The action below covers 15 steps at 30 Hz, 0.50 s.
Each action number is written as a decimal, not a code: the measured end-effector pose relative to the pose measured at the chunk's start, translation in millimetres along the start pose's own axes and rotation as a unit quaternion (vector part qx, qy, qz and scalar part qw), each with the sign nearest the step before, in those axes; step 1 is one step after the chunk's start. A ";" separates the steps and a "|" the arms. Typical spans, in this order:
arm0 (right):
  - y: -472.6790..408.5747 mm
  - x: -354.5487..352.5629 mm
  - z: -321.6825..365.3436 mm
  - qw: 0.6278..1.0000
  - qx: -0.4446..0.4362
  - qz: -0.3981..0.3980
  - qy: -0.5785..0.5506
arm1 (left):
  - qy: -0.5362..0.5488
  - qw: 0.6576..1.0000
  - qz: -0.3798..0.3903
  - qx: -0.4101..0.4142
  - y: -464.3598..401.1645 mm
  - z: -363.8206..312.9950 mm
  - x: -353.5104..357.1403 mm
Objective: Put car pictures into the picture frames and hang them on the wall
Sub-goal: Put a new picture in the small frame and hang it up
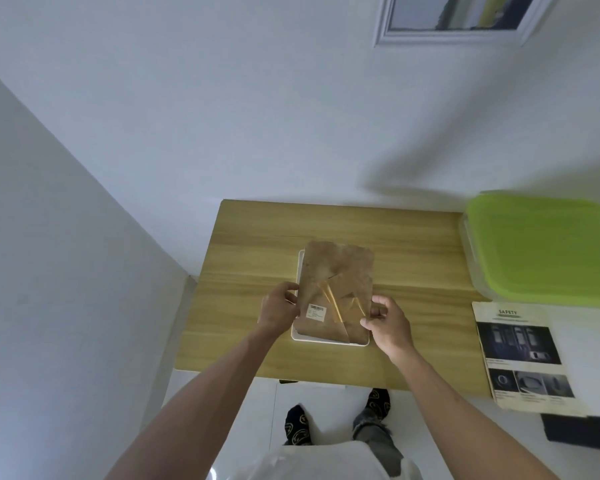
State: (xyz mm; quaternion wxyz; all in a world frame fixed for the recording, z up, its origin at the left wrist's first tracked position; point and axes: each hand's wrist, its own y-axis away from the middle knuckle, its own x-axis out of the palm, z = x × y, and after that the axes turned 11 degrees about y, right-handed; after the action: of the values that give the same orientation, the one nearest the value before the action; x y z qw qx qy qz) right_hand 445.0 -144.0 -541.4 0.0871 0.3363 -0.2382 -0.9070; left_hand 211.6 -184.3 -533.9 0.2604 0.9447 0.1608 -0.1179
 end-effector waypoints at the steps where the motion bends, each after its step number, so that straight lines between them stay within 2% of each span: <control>1: 1.3 1.4 -0.3 1.000 0.003 0.000 0.005 | -0.004 1.000 -0.002 0.002 1.9 1.9 0.5; 5: 4.0 6.6 -0.9 1.000 0.014 -0.011 0.019 | -0.010 0.999 -0.018 0.036 5.8 9.6 1.5; 9: 5.7 7.7 1.0 0.999 0.004 -0.020 0.043 | -0.043 0.997 0.001 0.058 3.2 14.2 -0.5; 15: 6.6 9.6 1.7 0.991 -0.026 -0.033 0.124 | -0.052 0.998 0.009 0.017 -7.4 23.7 0.0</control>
State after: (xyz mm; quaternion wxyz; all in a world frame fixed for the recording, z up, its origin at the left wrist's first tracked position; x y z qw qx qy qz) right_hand 436.6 -152.1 -542.5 0.0944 0.4516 -0.1902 -0.8666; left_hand 205.6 -190.9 -557.0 0.2529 0.9430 0.1366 -0.1677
